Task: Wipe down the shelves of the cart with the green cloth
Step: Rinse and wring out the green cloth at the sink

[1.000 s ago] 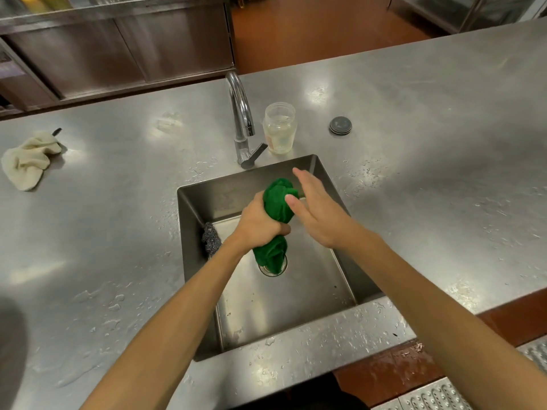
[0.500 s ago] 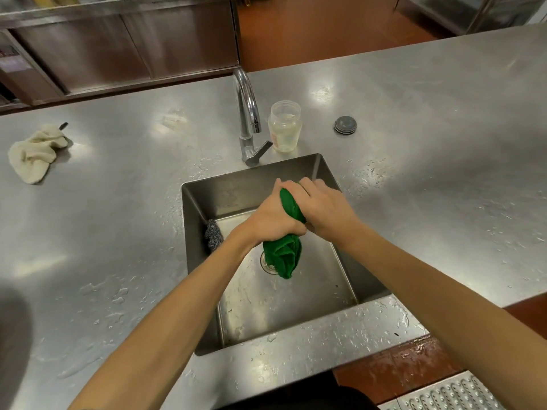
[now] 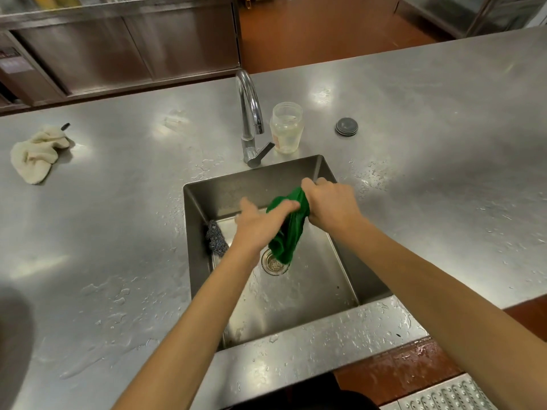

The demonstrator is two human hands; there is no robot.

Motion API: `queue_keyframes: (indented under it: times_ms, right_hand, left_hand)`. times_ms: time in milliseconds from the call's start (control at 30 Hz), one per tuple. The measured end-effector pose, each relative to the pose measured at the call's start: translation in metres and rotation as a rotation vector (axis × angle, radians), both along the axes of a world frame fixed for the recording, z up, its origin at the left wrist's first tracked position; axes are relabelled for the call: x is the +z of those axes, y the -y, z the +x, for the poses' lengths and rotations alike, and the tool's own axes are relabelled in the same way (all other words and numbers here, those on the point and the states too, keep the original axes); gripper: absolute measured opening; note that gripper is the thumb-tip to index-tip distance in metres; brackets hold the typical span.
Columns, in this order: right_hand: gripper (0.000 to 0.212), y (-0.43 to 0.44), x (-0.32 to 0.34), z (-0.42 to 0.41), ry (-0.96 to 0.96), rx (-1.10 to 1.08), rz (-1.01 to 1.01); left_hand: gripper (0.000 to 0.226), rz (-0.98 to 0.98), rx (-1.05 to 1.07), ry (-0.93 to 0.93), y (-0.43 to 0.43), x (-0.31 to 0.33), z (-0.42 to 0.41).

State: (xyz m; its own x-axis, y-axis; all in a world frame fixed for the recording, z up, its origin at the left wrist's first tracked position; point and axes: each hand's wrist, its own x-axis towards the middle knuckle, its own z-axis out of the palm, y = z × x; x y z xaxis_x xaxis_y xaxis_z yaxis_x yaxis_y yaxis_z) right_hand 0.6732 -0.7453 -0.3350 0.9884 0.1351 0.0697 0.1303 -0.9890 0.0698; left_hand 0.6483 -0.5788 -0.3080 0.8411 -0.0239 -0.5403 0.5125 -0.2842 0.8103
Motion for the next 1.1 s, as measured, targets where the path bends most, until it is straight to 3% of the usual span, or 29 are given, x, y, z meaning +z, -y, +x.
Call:
queue_keyframes:
  times_ms: [67,100,167,300,433,500,600,667,833,900,1100]
  right_hand:
    - [0.036,0.000,0.004,0.001,0.009,-0.075,-0.009]
    - [0.037,0.000,0.007,0.001,0.014,-0.096,-0.018]
    - [0.038,-0.004,0.011,0.000,0.037,-0.096,-0.046]
    - [0.043,-0.027,0.012,-0.009,0.081,0.039,-0.039]
    - [0.031,-0.038,0.018,-0.011,0.122,0.024,0.048]
    - [0.031,-0.036,0.018,-0.011,0.094,-0.037,0.164]
    - [0.028,-0.038,0.020,-0.012,-0.018,-0.156,0.467]
    - [0.019,-0.035,0.023,-0.011,-0.095,-0.085,0.624]
    - [0.013,-0.027,0.026,-0.010,-0.308,-0.076,1.009]
    - [0.015,-0.027,0.023,-0.011,-0.414,-0.124,1.198]
    - [0.025,-0.021,0.022,-0.011,-0.697,-0.041,1.297]
  left_hand:
    - [0.067,-0.373,0.176,-0.285,-0.004,0.001,-0.014]
    - [0.069,-0.591,0.216,-0.439,-0.003,0.000,-0.018]
    - [0.095,-0.885,0.300,-0.630,0.001,-0.006,-0.018]
    - [0.077,-0.982,0.489,-0.551,0.019,-0.010,0.008]
    - [0.028,-0.907,0.557,-0.415,0.020,-0.002,0.028]
    - [0.014,-0.849,0.530,-0.311,0.023,0.004,0.032]
    - [0.022,-0.806,0.544,-0.089,0.030,0.011,0.040]
    - [0.019,-0.733,0.509,0.045,0.031,0.014,0.043]
    - [0.034,-0.486,0.301,0.225,0.031,0.022,0.044]
    - [0.028,-0.476,0.225,0.283,0.030,0.023,0.044]
    - [0.025,-0.496,0.018,0.298,0.021,0.018,0.044]
